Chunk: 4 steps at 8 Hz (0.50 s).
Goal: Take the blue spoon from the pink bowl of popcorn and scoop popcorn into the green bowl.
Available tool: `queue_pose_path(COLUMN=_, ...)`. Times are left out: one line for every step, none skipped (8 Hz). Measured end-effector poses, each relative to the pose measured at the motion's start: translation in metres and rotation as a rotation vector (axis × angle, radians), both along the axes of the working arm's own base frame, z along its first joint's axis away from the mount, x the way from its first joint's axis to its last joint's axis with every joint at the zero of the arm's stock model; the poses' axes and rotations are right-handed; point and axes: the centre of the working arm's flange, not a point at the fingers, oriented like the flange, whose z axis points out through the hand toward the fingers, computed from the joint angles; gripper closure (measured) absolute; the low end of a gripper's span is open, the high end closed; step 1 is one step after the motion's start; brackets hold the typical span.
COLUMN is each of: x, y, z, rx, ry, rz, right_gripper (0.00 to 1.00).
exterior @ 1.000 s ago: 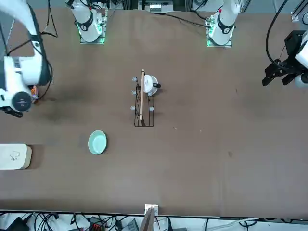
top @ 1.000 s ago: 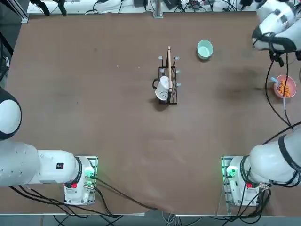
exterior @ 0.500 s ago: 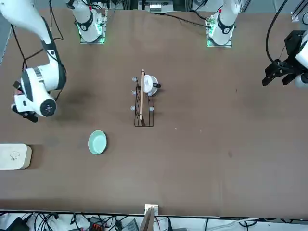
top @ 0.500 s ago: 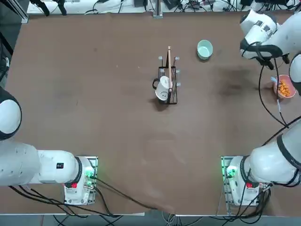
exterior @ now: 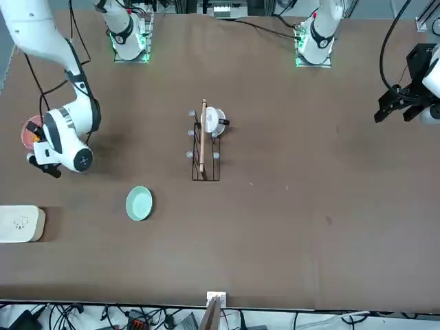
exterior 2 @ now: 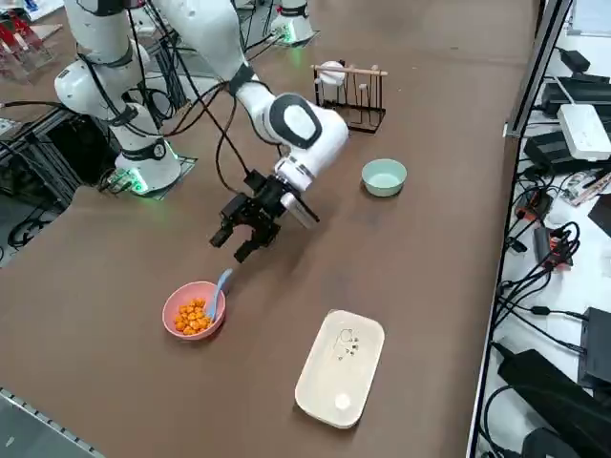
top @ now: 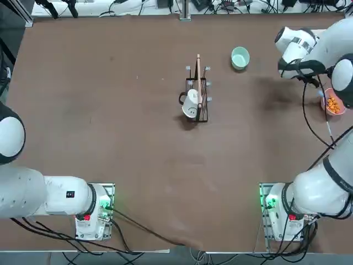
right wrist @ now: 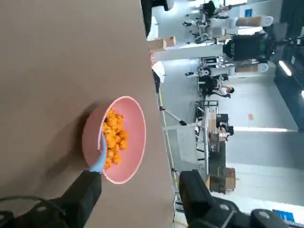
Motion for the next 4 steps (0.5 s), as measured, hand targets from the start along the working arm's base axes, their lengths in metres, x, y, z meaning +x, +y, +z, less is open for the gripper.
queue_pose_path(x=-0.003, y=-0.001, z=-0.013, rx=-0.016, ry=-0.009, rz=-0.005, right_gripper=0.00)
queue_pose_path(x=-0.004, y=-0.001, z=-0.022, rx=-0.025, ry=-0.026, rz=-0.012, right_gripper=0.01)
queue_pose_path(x=-0.005, y=-0.002, z=-0.027, rx=-0.030, ry=-0.036, rz=-0.017, right_gripper=0.01)
queue_pose_path(x=-0.006, y=-0.003, z=-0.028, rx=-0.032, ry=-0.040, rz=-0.022, right_gripper=0.03)
